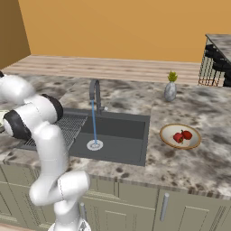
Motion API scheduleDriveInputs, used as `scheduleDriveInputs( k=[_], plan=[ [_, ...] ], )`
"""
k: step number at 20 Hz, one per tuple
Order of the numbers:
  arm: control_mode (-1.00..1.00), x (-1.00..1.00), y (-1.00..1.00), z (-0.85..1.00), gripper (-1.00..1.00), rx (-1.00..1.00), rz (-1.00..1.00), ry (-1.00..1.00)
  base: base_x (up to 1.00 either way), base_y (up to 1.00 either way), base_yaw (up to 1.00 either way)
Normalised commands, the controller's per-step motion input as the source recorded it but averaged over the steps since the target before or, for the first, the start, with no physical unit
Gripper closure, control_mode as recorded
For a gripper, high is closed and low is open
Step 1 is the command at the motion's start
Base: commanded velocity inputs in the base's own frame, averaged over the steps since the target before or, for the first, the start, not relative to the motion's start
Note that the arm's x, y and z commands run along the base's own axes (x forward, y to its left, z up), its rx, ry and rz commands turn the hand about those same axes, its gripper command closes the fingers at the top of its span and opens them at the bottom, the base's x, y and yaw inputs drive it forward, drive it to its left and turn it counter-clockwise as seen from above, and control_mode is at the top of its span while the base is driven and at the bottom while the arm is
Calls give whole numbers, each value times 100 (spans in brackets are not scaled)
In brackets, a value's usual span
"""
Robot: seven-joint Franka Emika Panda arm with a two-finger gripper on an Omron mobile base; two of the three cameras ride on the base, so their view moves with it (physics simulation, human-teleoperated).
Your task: Pick the bell peppers from the sink and place them in one bowl. Place the lemon wedge in the other bowl. Then turn off the sink faucet.
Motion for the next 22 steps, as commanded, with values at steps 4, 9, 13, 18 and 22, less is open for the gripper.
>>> scheduleDriveInputs(
  k=[4, 9, 13, 18, 22],
  plan=[
    [-100, -46, -69, -11, -100, 21, 10, -25, 0, 0, 0],
    [-100, -46, -56, 25, -100, 14, 6, -4, 0, 0, 0],
    [-100, -22, -48, 42, -100, 10, 8, 0, 0, 0, 0],
    [-100, -2, -45, 50, -100, 0, 11, 0, 0, 0, 0],
    [-100, -5, -39, 31, -100, -2, 14, 0, 0, 0, 0]
  ],
)
